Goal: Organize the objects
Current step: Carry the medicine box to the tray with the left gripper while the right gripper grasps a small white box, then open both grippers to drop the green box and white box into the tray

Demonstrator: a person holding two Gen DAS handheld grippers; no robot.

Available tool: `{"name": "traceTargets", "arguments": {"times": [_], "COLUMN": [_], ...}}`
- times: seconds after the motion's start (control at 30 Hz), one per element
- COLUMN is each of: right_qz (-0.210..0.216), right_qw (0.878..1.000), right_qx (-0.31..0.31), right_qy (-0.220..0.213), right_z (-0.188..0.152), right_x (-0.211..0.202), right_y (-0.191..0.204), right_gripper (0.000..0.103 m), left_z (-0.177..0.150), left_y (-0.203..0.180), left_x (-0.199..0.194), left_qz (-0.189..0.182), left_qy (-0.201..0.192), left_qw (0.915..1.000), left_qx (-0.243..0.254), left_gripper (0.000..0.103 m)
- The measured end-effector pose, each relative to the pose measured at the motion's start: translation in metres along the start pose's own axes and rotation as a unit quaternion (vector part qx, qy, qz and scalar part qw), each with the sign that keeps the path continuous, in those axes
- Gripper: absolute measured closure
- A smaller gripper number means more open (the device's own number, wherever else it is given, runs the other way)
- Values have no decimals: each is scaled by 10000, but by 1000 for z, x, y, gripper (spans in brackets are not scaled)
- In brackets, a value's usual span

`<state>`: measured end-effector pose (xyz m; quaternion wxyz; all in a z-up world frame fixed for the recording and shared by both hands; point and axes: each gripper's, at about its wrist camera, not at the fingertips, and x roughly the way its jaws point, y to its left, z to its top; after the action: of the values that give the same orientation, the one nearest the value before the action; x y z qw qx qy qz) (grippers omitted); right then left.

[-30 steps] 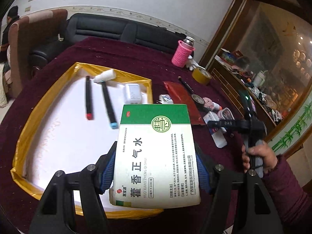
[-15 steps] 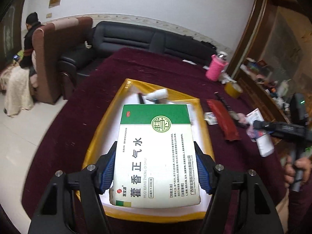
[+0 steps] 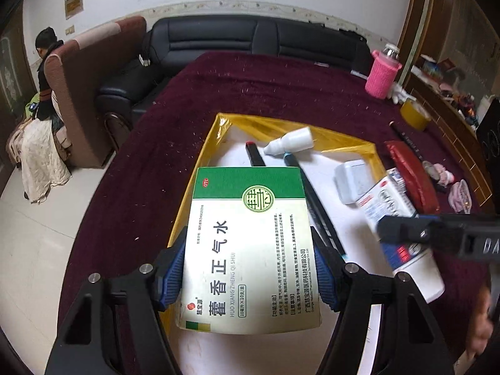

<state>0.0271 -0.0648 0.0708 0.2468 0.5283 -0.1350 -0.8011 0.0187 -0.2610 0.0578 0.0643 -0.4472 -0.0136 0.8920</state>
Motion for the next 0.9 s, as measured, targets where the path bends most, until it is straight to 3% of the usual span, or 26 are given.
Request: {"name": "traceTargets", "arguments": {"times": [0.17,0.43,0.67,0.73,0.8,0.87,0.9], "right_qz": [-384,-1291,-1620,-1523,-1361,-1155,-1027], "right_qw": [9990,9911,9856,9871,9899,9928,9941], "right_qx": [-84,-330,-492,-489,-396,-264,-213], "right_qy": [224,60,-5,11,-73,-195,-278], "right_z": [12,34,36,35,36,35,35], "right_x": [35,56,65,64,60,51,47], "right_y": [2,-4,-1,1,0,0,2], "right_gripper": [65,65,65,63,58,37,34], "left_z": [4,9,8,8,8,8,9], "left_y": [9,10,14,15,18,21,23], "left_x": [29,35,30,25,15,4,-3], "left_qz": [3,-205,-450,-475,-607,-682,-674], "left_qy": [265,282,203,163,99,7,-60], "left_qw": [9996,9992,9983,9981,9970,9958,9954], "left_qx": [-93,-171,-320,-349,-466,-608,-676], "left_gripper": [34,33,31,29,25,22,21]}}
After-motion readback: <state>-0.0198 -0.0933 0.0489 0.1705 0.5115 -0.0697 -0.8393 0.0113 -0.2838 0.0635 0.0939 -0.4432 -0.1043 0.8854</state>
